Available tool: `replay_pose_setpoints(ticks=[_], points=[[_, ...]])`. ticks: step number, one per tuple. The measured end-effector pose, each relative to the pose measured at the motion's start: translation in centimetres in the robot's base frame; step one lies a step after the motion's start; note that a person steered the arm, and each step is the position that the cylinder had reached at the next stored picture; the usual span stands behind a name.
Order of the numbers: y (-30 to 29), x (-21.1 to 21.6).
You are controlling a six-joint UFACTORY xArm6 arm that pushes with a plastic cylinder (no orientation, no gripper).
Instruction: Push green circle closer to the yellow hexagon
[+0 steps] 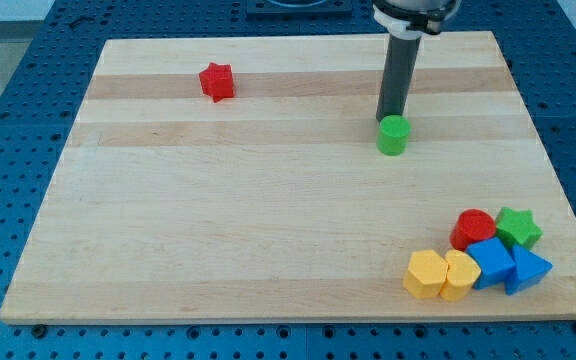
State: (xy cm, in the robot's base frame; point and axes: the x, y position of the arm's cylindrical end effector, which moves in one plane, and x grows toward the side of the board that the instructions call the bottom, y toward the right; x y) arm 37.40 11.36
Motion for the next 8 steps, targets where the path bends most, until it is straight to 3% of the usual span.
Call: replay_pose_setpoints(ticks=[8], points=[[-0.1, 10.8]])
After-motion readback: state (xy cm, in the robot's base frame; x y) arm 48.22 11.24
